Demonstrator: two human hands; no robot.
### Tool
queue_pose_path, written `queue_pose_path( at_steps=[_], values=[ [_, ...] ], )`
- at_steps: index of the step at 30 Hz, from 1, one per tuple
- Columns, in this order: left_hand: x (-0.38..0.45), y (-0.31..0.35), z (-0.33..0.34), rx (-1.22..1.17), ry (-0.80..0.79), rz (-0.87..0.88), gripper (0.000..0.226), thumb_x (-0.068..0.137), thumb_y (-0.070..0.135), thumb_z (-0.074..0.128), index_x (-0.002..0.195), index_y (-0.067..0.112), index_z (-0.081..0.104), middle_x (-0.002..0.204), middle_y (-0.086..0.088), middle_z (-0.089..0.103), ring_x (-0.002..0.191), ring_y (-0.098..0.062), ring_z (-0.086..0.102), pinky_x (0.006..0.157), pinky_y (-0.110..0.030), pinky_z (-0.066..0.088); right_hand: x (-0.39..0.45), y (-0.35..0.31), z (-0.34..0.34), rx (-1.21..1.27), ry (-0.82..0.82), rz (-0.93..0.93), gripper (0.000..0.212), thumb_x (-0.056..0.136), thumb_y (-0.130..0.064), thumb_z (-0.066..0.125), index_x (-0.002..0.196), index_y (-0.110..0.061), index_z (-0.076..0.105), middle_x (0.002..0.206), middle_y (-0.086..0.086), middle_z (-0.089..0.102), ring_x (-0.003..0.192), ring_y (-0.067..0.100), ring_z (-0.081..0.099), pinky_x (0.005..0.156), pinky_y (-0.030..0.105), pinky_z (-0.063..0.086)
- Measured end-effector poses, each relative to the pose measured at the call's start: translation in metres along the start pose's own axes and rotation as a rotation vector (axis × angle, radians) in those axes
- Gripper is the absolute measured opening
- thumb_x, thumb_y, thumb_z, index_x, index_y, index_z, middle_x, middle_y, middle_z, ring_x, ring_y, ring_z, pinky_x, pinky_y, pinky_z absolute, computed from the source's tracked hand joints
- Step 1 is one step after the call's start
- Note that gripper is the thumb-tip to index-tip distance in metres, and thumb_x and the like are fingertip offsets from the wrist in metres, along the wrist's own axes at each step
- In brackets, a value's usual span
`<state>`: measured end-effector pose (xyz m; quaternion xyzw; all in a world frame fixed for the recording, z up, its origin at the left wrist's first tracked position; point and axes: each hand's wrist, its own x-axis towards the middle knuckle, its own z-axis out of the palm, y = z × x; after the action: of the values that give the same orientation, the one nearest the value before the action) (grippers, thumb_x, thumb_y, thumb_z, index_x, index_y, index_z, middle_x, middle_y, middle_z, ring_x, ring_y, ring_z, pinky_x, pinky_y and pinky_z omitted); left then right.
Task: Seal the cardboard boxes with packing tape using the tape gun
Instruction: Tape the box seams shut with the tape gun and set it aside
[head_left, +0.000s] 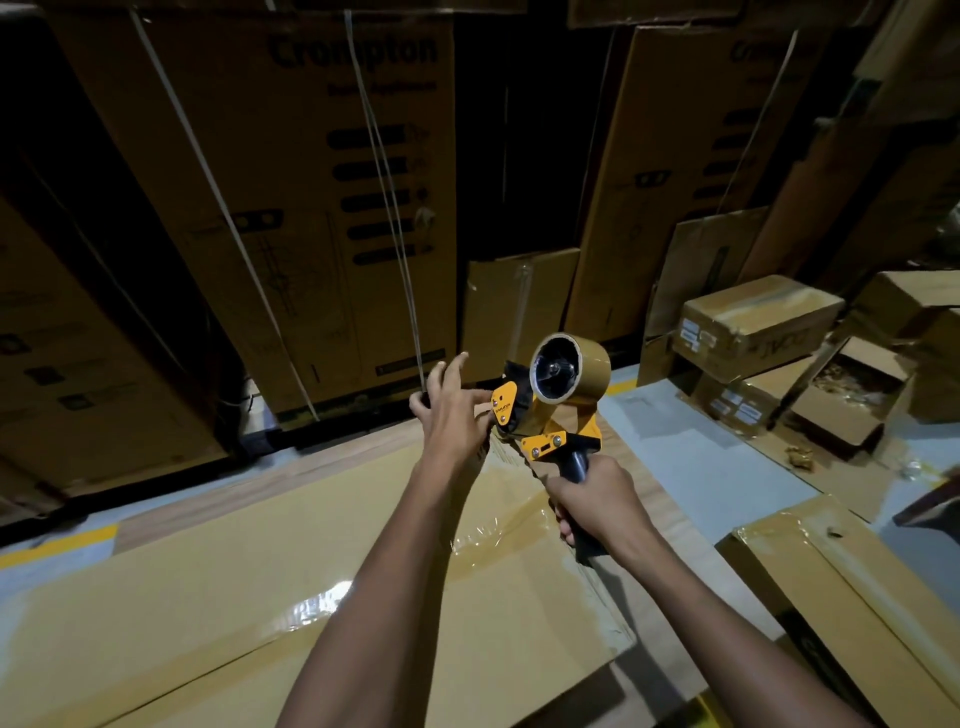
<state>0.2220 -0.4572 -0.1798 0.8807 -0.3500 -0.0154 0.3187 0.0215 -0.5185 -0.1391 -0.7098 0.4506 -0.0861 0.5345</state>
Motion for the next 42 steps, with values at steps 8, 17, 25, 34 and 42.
queue_pose_path(
  at_steps=[8, 17, 25, 34, 42],
  values=[
    [0.002, 0.001, -0.001, -0.065, -0.059, -0.121, 0.015, 0.091, 0.024, 0.075, 0.106, 0.024, 0.079, 0.166, 0.004, 0.025, 0.154, -0.024, 0.006, 0.115, -0.064, 0.013, -0.004, 0.000, -0.004, 0.022, -0.028, 0.025, 0.012, 0.091, -0.007, 0.062, 0.085, 0.003, 0.061, 0.059, 0.012, 0.062, 0.045, 0.024, 0.057, 0.050, 0.035, 0.055],
    [0.002, 0.002, -0.013, -0.042, -0.215, -0.027, 0.021, 0.099, 0.021, 0.065, 0.117, 0.020, 0.075, 0.166, -0.002, 0.023, 0.154, -0.030, 0.002, 0.114, -0.070, 0.006, -0.013, 0.002, -0.004, 0.014, -0.008, 0.037, 0.013, 0.090, -0.006, 0.060, 0.078, -0.002, 0.060, 0.058, 0.011, 0.060, 0.045, 0.023, 0.056, 0.049, 0.032, 0.051],
    [0.000, -0.008, -0.017, -0.117, -0.248, 0.011, 0.025, 0.097, 0.039, 0.063, 0.090, 0.022, 0.081, 0.165, 0.002, 0.027, 0.154, -0.024, 0.003, 0.115, -0.068, 0.006, -0.018, 0.001, -0.007, 0.027, -0.002, 0.055, 0.013, 0.090, -0.008, 0.061, 0.079, -0.001, 0.062, 0.057, 0.011, 0.061, 0.042, 0.021, 0.056, 0.048, 0.031, 0.052],
    [-0.001, -0.009, -0.018, -0.041, -0.272, 0.040, 0.020, 0.096, 0.041, 0.066, 0.085, 0.027, 0.075, 0.168, 0.001, 0.019, 0.155, -0.029, -0.002, 0.112, -0.074, 0.003, -0.029, 0.007, -0.011, -0.043, -0.011, 0.040, 0.013, 0.092, -0.010, 0.059, 0.081, -0.003, 0.058, 0.054, 0.010, 0.060, 0.043, 0.023, 0.055, 0.047, 0.031, 0.052],
    [-0.012, -0.002, -0.017, 0.125, -0.240, 0.040, 0.033, 0.093, 0.061, 0.055, 0.103, 0.036, 0.074, 0.167, -0.005, 0.022, 0.156, -0.029, -0.003, 0.115, -0.068, -0.002, -0.041, 0.013, -0.016, -0.002, 0.012, 0.066, 0.014, 0.091, -0.007, 0.059, 0.077, -0.003, 0.058, 0.053, 0.009, 0.059, 0.042, 0.022, 0.055, 0.045, 0.028, 0.049]
  ],
)
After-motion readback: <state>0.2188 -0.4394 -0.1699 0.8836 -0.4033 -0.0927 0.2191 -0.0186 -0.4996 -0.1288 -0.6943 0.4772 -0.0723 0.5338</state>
